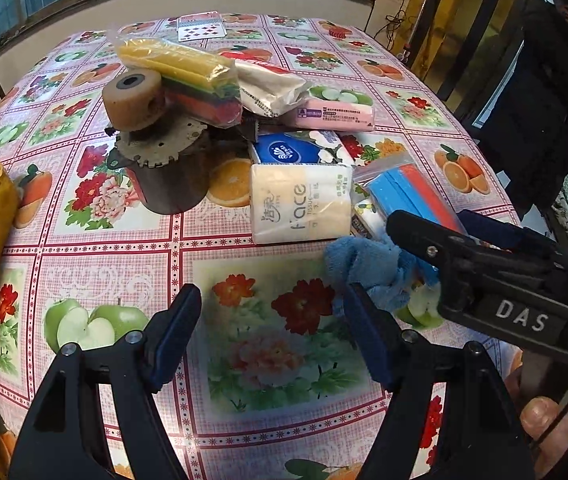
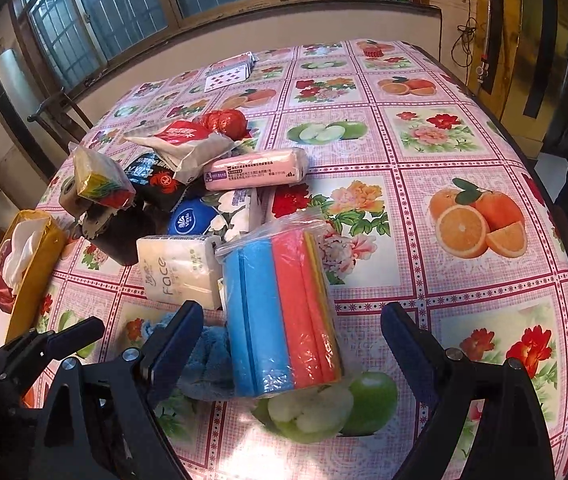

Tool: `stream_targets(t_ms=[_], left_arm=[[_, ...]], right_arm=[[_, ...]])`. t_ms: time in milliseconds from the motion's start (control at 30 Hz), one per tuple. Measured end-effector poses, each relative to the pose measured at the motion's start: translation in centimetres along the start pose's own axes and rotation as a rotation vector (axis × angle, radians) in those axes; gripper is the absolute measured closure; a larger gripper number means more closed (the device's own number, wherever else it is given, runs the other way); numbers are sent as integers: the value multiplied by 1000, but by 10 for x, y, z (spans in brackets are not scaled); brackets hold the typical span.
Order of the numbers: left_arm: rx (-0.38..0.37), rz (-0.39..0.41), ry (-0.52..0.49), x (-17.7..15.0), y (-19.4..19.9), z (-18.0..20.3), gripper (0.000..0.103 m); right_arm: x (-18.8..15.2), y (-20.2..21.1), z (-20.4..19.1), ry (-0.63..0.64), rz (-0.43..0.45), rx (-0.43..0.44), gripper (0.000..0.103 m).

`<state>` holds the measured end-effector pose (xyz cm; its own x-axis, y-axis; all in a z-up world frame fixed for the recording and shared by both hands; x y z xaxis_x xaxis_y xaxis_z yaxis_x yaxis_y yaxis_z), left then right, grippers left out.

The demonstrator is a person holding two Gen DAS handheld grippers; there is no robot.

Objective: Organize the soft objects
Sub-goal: 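Move both tools back toward the remaining items on the table, then grasp the blue knitted sock with the left tool while the right tool grasps the blue-red sponge pack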

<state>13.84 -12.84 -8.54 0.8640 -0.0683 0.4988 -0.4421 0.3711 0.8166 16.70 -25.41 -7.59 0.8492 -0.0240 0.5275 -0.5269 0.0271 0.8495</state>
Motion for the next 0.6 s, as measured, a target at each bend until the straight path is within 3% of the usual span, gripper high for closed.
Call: stream_targets(t_ms=[233, 333, 467, 600], left_arm=[[-31, -13, 6, -2, 0, 11, 30], [-41, 32, 21, -1, 15, 9, 30], [-64, 11, 49, 1, 15, 11, 24], [-10, -2, 43, 0, 3, 13, 24]], right_arm=[[3, -11, 3, 9, -46, 4, 11], [7, -10, 7, -3, -43, 25, 11], [9, -13, 7, -1, -54, 38, 11], [10, -15, 5, 9, -63, 45, 11]])
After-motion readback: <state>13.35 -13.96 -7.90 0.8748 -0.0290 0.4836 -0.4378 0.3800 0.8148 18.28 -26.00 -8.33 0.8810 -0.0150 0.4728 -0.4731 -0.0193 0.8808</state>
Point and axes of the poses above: each gripper's, at about its wrist camera, not at the fingertips, and y roughly against the way its jaws point, z to its right, x to its top, the point moved 7 cm from there along -y, roughly the way its jaws point, and after that the axes turned 10 degrees about -x, right-handed, at the moved point
